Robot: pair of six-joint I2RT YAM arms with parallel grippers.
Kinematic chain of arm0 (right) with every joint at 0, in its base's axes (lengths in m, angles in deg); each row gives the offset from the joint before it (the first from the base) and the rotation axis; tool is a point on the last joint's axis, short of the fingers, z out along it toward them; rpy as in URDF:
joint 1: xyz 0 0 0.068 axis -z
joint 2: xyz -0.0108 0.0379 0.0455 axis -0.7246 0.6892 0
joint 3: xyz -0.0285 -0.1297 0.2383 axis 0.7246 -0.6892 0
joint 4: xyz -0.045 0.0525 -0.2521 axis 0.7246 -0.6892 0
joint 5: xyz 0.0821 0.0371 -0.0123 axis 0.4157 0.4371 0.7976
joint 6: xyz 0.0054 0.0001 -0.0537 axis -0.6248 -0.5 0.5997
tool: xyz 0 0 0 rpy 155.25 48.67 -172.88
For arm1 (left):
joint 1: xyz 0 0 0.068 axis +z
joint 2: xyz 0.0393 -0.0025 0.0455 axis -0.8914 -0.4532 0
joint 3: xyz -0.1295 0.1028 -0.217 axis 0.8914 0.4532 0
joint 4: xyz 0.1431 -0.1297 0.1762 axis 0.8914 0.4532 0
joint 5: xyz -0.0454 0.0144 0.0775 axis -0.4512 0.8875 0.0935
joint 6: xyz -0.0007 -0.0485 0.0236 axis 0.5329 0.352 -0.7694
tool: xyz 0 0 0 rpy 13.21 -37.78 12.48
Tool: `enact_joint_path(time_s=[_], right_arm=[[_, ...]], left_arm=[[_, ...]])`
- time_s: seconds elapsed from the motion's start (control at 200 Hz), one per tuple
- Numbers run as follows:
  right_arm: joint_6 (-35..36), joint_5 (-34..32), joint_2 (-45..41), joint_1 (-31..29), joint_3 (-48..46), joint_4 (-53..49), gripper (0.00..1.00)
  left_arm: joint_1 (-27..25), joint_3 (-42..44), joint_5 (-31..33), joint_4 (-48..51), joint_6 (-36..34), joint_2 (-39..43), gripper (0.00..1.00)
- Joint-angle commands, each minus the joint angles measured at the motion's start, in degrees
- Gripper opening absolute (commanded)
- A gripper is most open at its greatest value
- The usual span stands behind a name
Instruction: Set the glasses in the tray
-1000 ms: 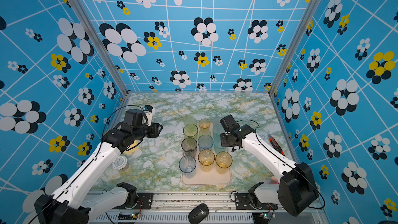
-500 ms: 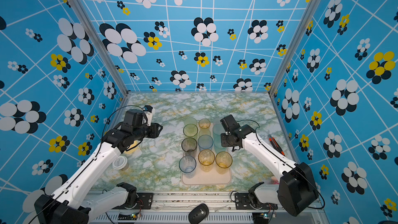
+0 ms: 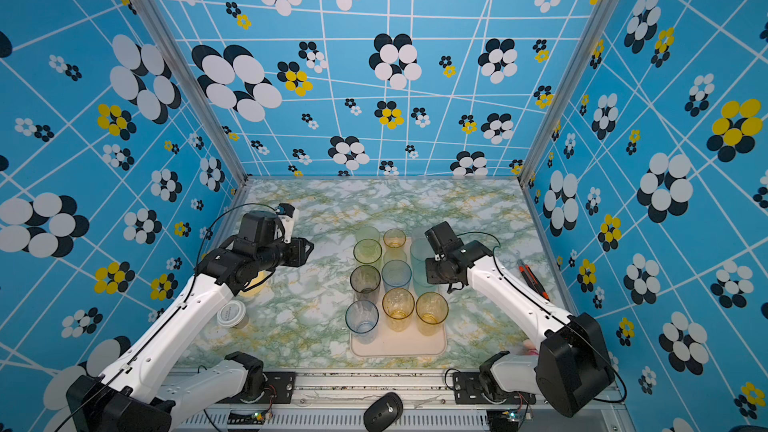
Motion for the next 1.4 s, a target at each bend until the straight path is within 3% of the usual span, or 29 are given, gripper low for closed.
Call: enact_joint_path(time_s=[0.0, 0.33, 0.585, 0.98, 1.095, 1.145, 1.17, 1.395], right_arm=[[0.56, 0.39, -1.16, 0.38, -0.40, -0.85, 0.26], [1.16, -1.24, -4.11, 0.47, 1.25, -2.66, 0.37], [3.14, -7.52, -9.29, 1.61, 5.18, -4.81, 0.48], [6.29, -22.68, -32.71, 4.34, -2.51, 11.52, 0.67], [8.59, -25.72, -37.55, 4.34, -6.58, 16.33, 0.75], [9.15, -27.10, -38.42, 4.34, -8.00, 17.05, 0.77], [9.17, -27.70, -38.62, 4.37, -8.40, 17.00, 0.78], [9.26, -29.67, -38.64, 4.65, -13.75, 19.77, 0.80]], left_arm=[[0.25, -1.48, 0.66, 0.68, -0.80, 0.74, 0.48], [0.24, 0.11, 1.41, -1.44, -0.54, 1.01, 0.51], [2.20, 4.32, 2.56, -8.05, -0.97, 5.16, 0.57], [6.70, 16.63, 9.09, -28.62, -2.45, 13.40, 0.70], [8.13, 19.76, 11.54, -34.73, -3.11, 13.38, 0.76], [8.80, 20.92, 12.78, -36.89, -3.37, 12.82, 0.88], [9.09, 21.36, 13.60, -37.88, -3.66, 12.24, 1.00], [11.38, 26.60, 20.89, -46.35, -6.24, 7.88, 0.99]])
